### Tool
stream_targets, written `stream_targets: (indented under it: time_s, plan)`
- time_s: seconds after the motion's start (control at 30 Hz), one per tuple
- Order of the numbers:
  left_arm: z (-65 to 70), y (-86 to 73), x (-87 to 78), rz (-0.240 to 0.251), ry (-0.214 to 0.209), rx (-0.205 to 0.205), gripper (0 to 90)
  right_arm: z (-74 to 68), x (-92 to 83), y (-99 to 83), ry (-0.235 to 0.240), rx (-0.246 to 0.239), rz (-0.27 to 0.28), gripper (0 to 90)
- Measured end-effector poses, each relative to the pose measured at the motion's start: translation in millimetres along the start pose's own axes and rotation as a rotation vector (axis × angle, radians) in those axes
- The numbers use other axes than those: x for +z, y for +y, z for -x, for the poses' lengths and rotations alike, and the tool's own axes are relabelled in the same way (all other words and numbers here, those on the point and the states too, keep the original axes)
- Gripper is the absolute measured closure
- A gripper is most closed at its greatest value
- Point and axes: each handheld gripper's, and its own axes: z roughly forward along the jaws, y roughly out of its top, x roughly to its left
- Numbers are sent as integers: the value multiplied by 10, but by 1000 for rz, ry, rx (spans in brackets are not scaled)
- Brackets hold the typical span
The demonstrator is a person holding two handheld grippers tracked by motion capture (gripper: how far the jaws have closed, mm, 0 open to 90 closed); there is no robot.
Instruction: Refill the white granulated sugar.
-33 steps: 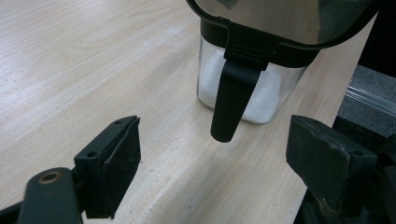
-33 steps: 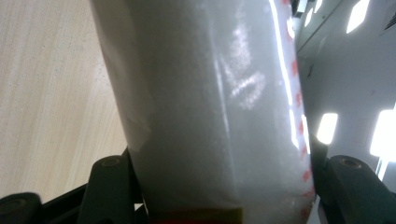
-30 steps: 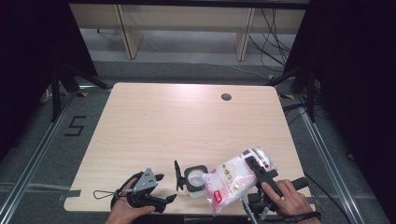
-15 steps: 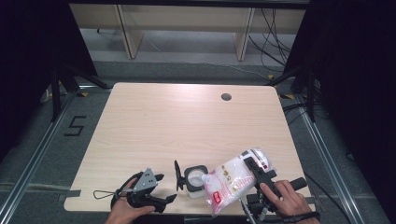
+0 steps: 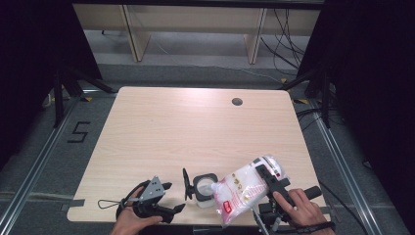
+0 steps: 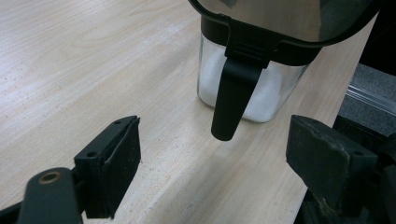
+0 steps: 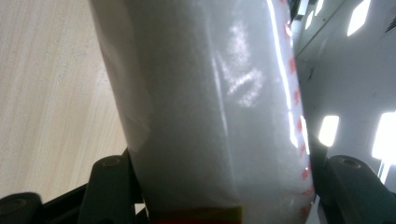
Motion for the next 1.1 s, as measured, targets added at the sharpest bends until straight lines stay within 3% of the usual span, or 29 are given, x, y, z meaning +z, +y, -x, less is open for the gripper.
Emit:
stream_targets:
  time_s: [0.03, 0.07, 0.17, 0.2, 0.47, 0.5, 0.63, 0.67, 0.7, 0.73, 0.9, 0.97, 1.1]
  plan:
    - [1, 0, 1, 2, 1, -1, 174, 21, 1, -1, -4, -19, 14, 428]
    - [-6, 1, 1, -1, 0, 13, 174, 8, -8, -5, 8, 5, 1, 428]
    - [5, -2, 4, 5, 0, -7, 174, 26, -23, -9, 31, 15, -12, 428]
    - [1, 0, 1, 3, 3, 0, 174, 66, -25, -1, 39, -22, -9, 429]
    - [0, -3, 5, 3, 2, 1, 174, 41, -17, -15, 12, 8, 4, 429]
    - [-1, -2, -1, -1, 1, -1, 174, 59, -22, -12, 19, -13, -4, 428]
    - [-7, -1, 2, -2, 1, 14, 174, 38, -19, -32, 19, 29, -1, 428]
    - [4, -3, 3, 4, 1, -5, 174, 62, -25, -32, 21, 7, -8, 429]
    - [2, -1, -1, 3, 5, 1, 174, 70, -29, -38, 19, -6, -9, 429]
    - [3, -1, 4, 5, 1, -4, 175, 38, -24, -47, 16, 32, -4, 429]
    - [3, 0, 3, 5, 1, -3, 175, 73, -35, -57, 22, 1, -14, 429]
    - [-5, -1, 5, 1, 0, 11, 174, 75, -34, -60, 22, 10, -12, 429]
    - [-1, -2, 2, 0, 1, -1, 174, 72, -33, -61, 20, 11, -7, 430]
